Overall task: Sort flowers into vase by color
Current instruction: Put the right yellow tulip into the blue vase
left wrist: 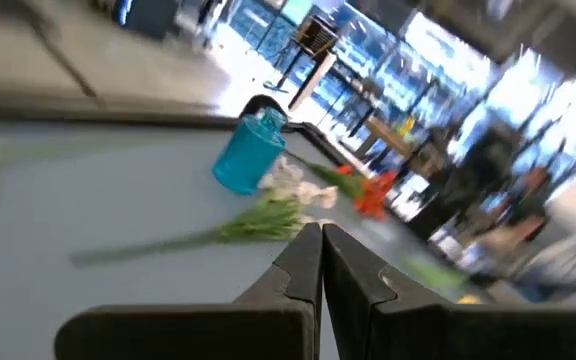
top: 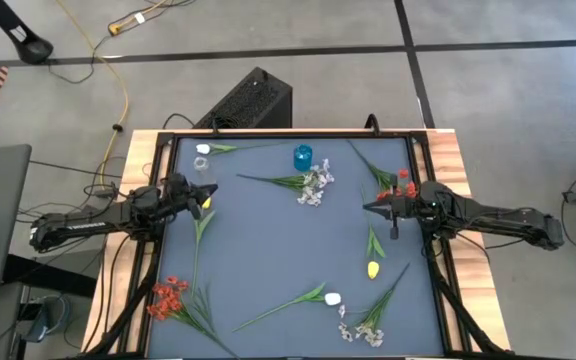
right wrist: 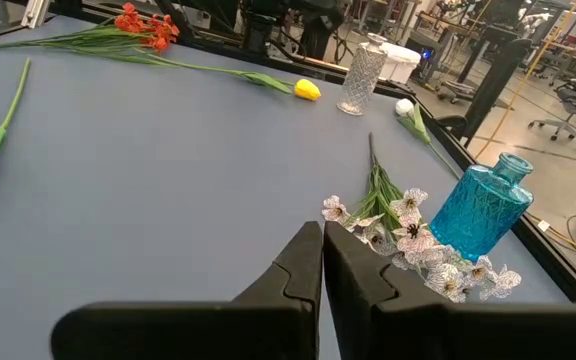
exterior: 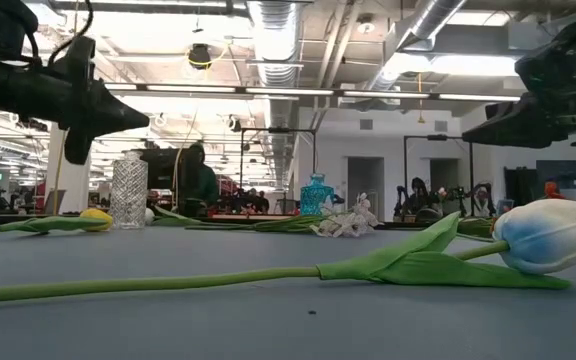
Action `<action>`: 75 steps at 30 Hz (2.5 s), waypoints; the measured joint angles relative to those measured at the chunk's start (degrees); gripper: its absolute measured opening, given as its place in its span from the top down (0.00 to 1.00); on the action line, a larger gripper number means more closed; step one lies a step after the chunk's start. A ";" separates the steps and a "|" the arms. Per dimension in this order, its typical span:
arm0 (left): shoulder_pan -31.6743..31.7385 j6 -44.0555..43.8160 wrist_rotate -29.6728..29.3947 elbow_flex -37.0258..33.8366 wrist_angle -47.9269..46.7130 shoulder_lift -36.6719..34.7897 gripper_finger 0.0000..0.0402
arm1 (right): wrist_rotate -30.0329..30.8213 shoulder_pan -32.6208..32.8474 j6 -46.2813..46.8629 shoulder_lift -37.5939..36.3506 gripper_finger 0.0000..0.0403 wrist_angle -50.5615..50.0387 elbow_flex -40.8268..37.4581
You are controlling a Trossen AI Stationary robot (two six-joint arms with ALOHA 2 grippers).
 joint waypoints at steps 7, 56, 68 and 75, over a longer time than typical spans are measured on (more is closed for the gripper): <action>0.00 -13.02 0.01 0.00 0.00 0.02 1.00 | -0.04 0.00 -2.26 0.00 0.89 0.27 -0.01; -1.19 18.40 14.02 49.90 -29.10 31.18 1.00 | 4.14 13.08 6.32 34.00 0.89 -28.49 47.82; -2.56 21.36 9.50 53.98 -36.94 39.80 1.00 | 4.40 14.73 -5.28 45.26 0.89 -38.96 52.08; -2.62 20.33 9.73 53.85 -44.28 44.33 1.00 | 4.87 14.73 -10.68 51.19 0.89 -47.03 52.08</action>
